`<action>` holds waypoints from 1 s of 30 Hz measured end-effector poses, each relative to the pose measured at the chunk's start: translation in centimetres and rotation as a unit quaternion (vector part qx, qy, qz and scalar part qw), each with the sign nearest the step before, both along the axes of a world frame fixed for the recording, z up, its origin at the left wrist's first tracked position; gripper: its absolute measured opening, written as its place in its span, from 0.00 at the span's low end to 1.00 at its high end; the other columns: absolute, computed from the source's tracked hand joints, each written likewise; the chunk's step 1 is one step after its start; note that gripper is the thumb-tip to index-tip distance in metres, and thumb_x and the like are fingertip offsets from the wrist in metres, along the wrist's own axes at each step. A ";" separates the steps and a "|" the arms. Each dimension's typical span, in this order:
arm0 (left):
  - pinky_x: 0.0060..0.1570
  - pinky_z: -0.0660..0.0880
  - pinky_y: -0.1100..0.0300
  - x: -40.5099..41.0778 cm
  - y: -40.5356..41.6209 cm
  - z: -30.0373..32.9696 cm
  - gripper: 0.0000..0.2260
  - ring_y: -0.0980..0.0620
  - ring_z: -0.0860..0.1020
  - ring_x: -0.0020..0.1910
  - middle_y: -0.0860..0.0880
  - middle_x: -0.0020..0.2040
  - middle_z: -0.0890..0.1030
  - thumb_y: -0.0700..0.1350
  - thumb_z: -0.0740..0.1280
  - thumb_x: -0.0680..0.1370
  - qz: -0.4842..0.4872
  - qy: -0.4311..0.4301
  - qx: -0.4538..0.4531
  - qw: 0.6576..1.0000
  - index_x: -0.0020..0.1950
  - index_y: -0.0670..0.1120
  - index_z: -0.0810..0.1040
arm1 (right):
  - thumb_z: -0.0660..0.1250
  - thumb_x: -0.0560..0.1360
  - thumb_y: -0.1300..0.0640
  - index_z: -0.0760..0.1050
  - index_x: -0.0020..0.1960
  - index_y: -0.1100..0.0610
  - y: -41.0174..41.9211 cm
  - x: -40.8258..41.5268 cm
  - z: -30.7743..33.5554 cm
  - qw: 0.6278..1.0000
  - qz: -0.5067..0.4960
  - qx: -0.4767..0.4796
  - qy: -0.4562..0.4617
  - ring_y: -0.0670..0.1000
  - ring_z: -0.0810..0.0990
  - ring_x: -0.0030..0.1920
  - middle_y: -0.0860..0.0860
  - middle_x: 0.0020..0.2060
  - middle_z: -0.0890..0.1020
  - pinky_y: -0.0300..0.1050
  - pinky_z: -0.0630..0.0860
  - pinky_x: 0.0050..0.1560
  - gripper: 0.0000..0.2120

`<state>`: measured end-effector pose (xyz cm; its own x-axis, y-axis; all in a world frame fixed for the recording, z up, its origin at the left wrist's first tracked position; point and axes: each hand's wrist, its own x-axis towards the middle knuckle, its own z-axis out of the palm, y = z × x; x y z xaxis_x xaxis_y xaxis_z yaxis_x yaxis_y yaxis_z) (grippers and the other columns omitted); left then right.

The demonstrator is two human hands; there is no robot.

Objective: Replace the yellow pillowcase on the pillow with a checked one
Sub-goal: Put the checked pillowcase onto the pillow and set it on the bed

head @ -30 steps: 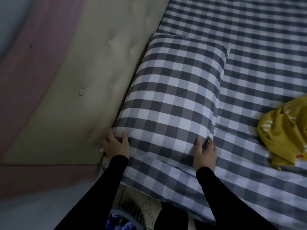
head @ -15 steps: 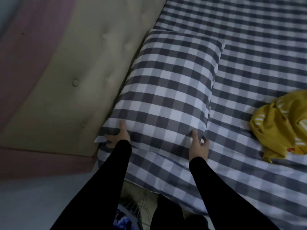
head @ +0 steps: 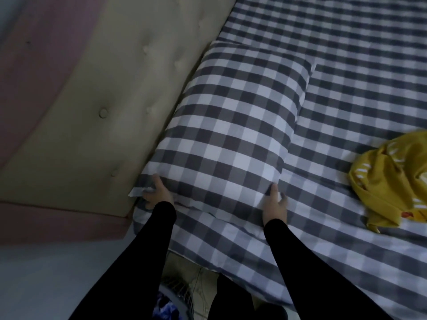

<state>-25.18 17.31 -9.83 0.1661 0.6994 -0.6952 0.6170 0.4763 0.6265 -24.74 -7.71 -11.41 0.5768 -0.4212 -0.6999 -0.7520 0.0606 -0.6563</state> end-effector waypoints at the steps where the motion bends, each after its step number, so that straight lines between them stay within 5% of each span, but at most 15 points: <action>1: 0.69 0.63 0.45 0.0 0.2 0.3 0.42 0.39 0.60 0.73 0.41 0.77 0.55 0.68 0.59 0.74 -0.037 0.032 0.065 0.997 0.79 0.45 0.50 | 0.54 0.71 0.28 0.60 0.75 0.51 0.3 0.2 0.6 0.997 0.019 -0.071 -0.039 0.57 0.67 0.70 0.54 0.72 0.67 0.58 0.59 0.71 0.39; 4: 0.72 0.56 0.46 0.1 1.3 -0.3 0.43 0.39 0.54 0.75 0.40 0.78 0.51 0.66 0.62 0.74 -0.084 0.069 0.157 0.982 0.79 0.44 0.48 | 0.56 0.71 0.29 0.56 0.75 0.46 1.9 1.3 1.6 0.970 0.104 -0.186 -0.115 0.56 0.62 0.73 0.52 0.74 0.62 0.65 0.54 0.71 0.38; 7: 0.72 0.56 0.44 0.7 2.5 -0.7 0.42 0.38 0.57 0.74 0.39 0.77 0.55 0.67 0.60 0.74 -0.107 0.092 0.176 0.974 0.78 0.44 0.51 | 0.57 0.73 0.31 0.51 0.76 0.44 4.0 1.9 1.6 0.965 0.138 -0.202 -0.093 0.56 0.57 0.75 0.51 0.76 0.56 0.68 0.50 0.71 0.37; 10: 0.70 0.61 0.47 2.3 4.0 -1.6 0.42 0.40 0.65 0.71 0.42 0.75 0.63 0.68 0.60 0.73 -0.090 0.028 0.089 0.992 0.77 0.42 0.57 | 0.57 0.72 0.30 0.50 0.76 0.42 4.4 1.6 0.5 0.970 0.122 -0.195 -0.078 0.59 0.60 0.74 0.51 0.77 0.55 0.67 0.54 0.71 0.37; 13: 0.64 0.71 0.47 3.1 6.7 -4.2 0.49 0.44 0.76 0.62 0.46 0.68 0.75 0.75 0.69 0.57 -0.001 -0.054 0.006 0.999 0.70 0.46 0.72 | 0.58 0.72 0.30 0.49 0.76 0.41 4.0 1.5 -0.2 0.973 0.111 -0.182 -0.090 0.59 0.60 0.74 0.50 0.77 0.55 0.64 0.60 0.70 0.38; 15: 0.57 0.76 0.46 3.0 7.7 -5.8 0.42 0.45 0.80 0.55 0.49 0.60 0.81 0.72 0.71 0.54 0.014 -0.122 -0.060 0.991 0.63 0.50 0.78 | 0.59 0.72 0.32 0.49 0.76 0.42 4.1 1.5 -0.5 0.973 0.101 -0.182 -0.102 0.59 0.60 0.74 0.51 0.76 0.56 0.62 0.60 0.71 0.38; 18: 0.60 0.74 0.45 2.8 6.0 -3.6 0.44 0.44 0.77 0.59 0.48 0.65 0.77 0.73 0.67 0.58 -0.030 -0.134 -0.123 0.983 0.68 0.51 0.74 | 0.60 0.74 0.34 0.50 0.76 0.43 4.0 1.5 -0.7 0.974 0.086 -0.176 -0.115 0.58 0.59 0.74 0.53 0.76 0.56 0.59 0.60 0.72 0.37; 20: 0.66 0.68 0.43 3.2 5.7 -2.6 0.50 0.41 0.71 0.66 0.44 0.72 0.68 0.77 0.59 0.63 -0.094 -0.024 -0.050 0.994 0.75 0.47 0.63 | 0.60 0.74 0.34 0.50 0.76 0.44 4.0 1.6 -0.7 0.973 0.089 -0.180 -0.111 0.58 0.60 0.74 0.53 0.76 0.56 0.59 0.60 0.71 0.36; 24: 0.71 0.55 0.42 4.0 4.0 0.5 0.37 0.37 0.58 0.73 0.38 0.76 0.56 0.69 0.48 0.77 -0.140 0.148 0.084 0.975 0.78 0.46 0.53 | 0.56 0.71 0.29 0.51 0.76 0.45 4.1 1.8 0.1 0.970 0.106 -0.196 -0.097 0.59 0.61 0.73 0.54 0.76 0.58 0.64 0.58 0.71 0.39; 26: 0.71 0.53 0.39 3.6 2.6 1.5 0.33 0.38 0.55 0.74 0.40 0.77 0.55 0.66 0.50 0.78 -0.179 0.145 0.191 0.954 0.77 0.49 0.54 | 0.52 0.67 0.26 0.51 0.76 0.46 3.9 1.9 0.8 0.964 0.114 -0.219 -0.100 0.59 0.60 0.74 0.54 0.76 0.58 0.66 0.55 0.71 0.43; 30: 0.68 0.59 0.38 2.3 -0.1 1.2 0.31 0.39 0.62 0.71 0.42 0.74 0.62 0.64 0.59 0.76 -0.394 0.030 0.398 0.828 0.75 0.51 0.60 | 0.57 0.72 0.31 0.51 0.76 0.45 3.6 2.4 1.6 0.925 0.190 -0.293 -0.148 0.57 0.51 0.77 0.51 0.77 0.52 0.68 0.47 0.71 0.39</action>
